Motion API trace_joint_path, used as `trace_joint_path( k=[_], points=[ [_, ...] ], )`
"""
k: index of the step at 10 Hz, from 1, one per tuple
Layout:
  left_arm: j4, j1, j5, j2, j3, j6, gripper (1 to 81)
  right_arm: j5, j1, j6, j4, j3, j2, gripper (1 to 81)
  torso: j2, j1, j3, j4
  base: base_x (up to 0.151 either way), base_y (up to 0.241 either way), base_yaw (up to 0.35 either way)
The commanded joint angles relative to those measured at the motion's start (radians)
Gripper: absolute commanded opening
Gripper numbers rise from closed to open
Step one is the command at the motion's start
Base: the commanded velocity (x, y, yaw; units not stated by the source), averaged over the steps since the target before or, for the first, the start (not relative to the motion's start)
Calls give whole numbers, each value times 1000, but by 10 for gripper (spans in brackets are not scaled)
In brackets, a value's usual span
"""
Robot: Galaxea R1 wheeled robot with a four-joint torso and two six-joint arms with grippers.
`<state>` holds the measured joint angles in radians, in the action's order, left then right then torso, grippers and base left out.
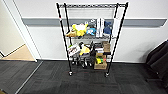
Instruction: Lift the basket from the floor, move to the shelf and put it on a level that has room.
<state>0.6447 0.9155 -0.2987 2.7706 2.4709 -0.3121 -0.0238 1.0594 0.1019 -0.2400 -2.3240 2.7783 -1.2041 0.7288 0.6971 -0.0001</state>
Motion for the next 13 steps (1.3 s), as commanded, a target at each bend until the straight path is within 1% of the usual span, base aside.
trace_joint_path(
  k=[1,3,5,7,10,11,12,13],
  points=[
    [20,-99,-71,-20,0,-1,811,-48,-89,2,-15,5,-17,811,-95,61,0,0,0,0,0],
    [21,-103,-71,-20,0,-1,811,-48,-104,2,-15,9,-18,811,-167,106,93,0,0,0,0],
    [21,-111,-71,-17,-1,1,811,-48,-115,4,-16,14,-17,811,-212,135,110,0,0,0,0],
    [23,-123,-71,-17,0,1,811,-50,-129,4,-19,11,-18,811,-273,173,167,0,0,0,0],
    [23,-135,-71,-15,0,1,811,-51,-152,4,-27,14,-18,811,-378,240,265,0,0,0,0],
    [23,-140,-71,-15,0,2,811,-71,-161,4,-33,11,-15,811,-409,260,294,0,0,0,0],
    [23,-146,-72,-15,0,2,811,-77,-170,4,-36,11,-15,811,-541,345,231,0,0,0,0],
    [24,-151,-72,-15,0,2,811,-79,-178,4,-38,11,-13,811,-467,297,254,0,0,0,0]
  ],
)
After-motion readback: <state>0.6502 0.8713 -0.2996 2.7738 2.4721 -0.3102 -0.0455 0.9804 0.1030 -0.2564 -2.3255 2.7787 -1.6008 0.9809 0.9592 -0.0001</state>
